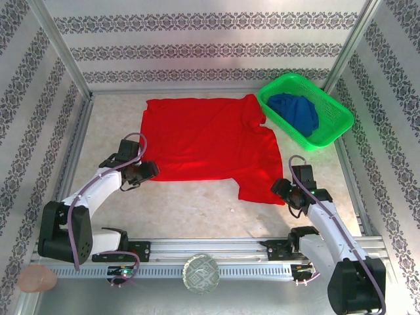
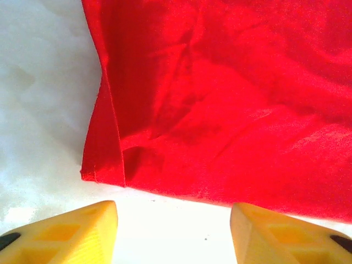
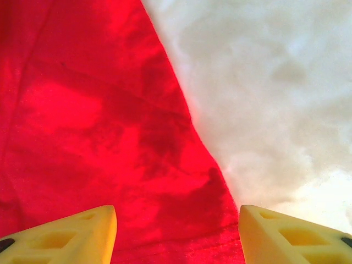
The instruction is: Fold the inside-out t-shirt
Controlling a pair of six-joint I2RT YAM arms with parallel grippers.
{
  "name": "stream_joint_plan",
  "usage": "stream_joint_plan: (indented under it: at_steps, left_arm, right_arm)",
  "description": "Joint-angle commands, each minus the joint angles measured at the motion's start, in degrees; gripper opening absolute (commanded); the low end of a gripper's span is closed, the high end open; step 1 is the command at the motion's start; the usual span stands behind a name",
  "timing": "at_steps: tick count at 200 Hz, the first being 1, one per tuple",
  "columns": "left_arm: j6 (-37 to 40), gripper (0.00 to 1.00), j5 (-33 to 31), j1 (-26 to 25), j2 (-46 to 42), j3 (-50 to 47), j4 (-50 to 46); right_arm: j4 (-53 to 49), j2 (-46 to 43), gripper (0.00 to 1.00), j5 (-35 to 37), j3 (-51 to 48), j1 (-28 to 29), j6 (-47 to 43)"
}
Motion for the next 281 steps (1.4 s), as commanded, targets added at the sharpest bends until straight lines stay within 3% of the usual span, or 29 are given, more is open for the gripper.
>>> stream_joint_plan:
  at_steps: [1,51,136,155,175,189,204,217,229,281]
  left_arm:
    - [1.30,0.53,-5.55,-1.32,1.14,0.89,0.67]
    - [1.71,0.40,-11.56,-1.43,3.88,1.94,0.41]
    - [2.05,0.39,-12.82,-1.56,11.15,3.04,3.67]
    - [2.37,0.26,-13.06,-1.53,12.79,4.24,3.73]
    - [2.87,0.02,-13.20,-1.60,13.53,5.74,3.19]
    - [3.80,0.00,-13.82,-1.53,12.58,7.39,1.39]
    - [4.80,0.00,-13.56,-1.52,9.82,9.74,-1.54]
    - [5.69,0.00,-11.79,-1.49,6.46,12.09,-3.96]
    - [6.34,0.00,-10.17,-1.48,3.69,14.80,-6.62]
    - [6.80,0.00,-2.91,2.07,-2.62,19.70,-11.14]
  right_arm:
    - [0.81,-0.32,0.61,2.00,-0.81,0.75,1.45]
    - [2.66,1.65,0.60,1.59,-1.16,0.75,1.50]
    - [5.98,3.79,0.60,-0.26,-2.44,0.73,1.93]
    - [7.01,4.58,0.59,-0.85,-2.44,0.75,2.02]
    - [8.29,5.22,0.57,-1.62,-2.43,0.73,2.39]
    - [9.21,5.80,0.53,-2.12,-2.40,0.77,2.58]
    - [10.02,6.47,0.41,-2.49,-3.93,0.77,2.51]
    - [10.49,6.74,0.24,-2.43,-4.02,0.69,2.62]
    - [10.83,6.61,0.00,-2.56,-3.86,0.75,2.75]
    - [6.87,-2.66,0.00,-2.16,-0.04,-1.22,3.18]
